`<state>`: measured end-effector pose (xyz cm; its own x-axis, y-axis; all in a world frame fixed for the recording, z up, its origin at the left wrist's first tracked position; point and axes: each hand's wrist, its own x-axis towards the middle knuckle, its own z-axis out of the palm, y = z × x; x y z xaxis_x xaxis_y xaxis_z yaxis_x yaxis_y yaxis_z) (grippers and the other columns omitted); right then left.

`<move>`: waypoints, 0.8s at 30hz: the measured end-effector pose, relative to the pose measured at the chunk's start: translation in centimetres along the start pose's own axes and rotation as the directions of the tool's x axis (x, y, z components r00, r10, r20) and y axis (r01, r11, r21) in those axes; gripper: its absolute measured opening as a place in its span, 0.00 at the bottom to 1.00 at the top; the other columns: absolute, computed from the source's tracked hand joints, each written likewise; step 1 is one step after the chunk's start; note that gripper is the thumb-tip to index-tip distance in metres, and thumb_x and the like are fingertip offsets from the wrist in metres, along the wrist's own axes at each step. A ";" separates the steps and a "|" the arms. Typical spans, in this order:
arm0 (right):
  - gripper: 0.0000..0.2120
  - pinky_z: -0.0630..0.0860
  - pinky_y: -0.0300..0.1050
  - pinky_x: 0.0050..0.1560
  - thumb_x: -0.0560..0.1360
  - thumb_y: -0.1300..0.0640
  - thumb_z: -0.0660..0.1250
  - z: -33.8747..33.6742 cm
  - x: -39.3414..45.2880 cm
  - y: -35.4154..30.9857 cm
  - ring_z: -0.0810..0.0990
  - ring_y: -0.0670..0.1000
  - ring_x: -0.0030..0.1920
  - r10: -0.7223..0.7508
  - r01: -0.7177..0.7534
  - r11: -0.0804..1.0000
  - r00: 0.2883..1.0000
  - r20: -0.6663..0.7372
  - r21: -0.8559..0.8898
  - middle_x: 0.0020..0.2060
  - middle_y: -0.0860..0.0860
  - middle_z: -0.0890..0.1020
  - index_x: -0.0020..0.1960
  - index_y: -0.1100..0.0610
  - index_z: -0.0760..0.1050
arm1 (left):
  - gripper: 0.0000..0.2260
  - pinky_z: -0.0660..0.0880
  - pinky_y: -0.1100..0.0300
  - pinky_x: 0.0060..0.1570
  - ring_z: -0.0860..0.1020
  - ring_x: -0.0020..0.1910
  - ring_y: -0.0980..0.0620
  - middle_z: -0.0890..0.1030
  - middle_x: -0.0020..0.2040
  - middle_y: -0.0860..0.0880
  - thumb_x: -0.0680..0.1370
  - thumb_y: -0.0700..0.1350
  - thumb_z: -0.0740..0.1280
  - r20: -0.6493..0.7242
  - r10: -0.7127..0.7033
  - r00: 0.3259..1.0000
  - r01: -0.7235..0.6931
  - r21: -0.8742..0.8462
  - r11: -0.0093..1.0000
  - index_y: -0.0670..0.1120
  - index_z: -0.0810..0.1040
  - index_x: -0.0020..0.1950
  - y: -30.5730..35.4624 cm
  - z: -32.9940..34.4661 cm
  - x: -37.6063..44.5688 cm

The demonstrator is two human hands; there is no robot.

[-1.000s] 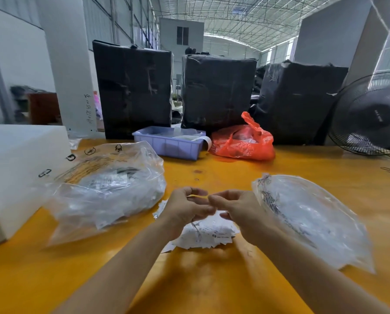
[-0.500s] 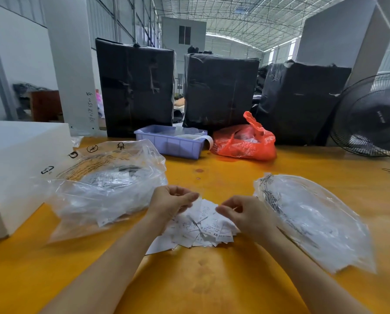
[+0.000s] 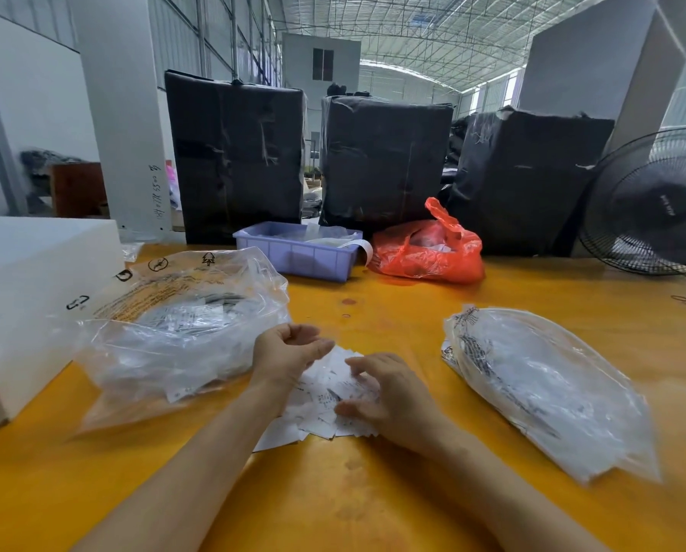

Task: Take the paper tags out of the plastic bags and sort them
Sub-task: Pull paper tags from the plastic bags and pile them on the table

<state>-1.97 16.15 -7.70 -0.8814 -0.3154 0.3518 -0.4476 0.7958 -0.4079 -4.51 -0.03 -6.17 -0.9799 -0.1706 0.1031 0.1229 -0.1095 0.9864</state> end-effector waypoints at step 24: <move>0.09 0.73 0.40 0.35 0.76 0.56 0.67 -1.4 -0.3 1.0 0.78 0.48 0.34 0.361 -0.242 0.874 0.904 -0.229 0.422 0.36 0.49 0.82 0.44 0.60 0.83 | 0.06 0.71 0.71 0.26 0.78 0.29 0.61 0.84 0.34 0.49 0.73 0.41 0.70 0.163 -0.069 0.984 0.076 -0.037 0.996 0.37 0.81 0.43 0.5 1.0 -0.7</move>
<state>-1.95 17.77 -7.03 -0.9236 0.1207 0.3638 -0.2418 0.5531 -0.7973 -3.93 0.97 -5.64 -0.9985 -0.0003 0.0547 0.0540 -0.1579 0.9860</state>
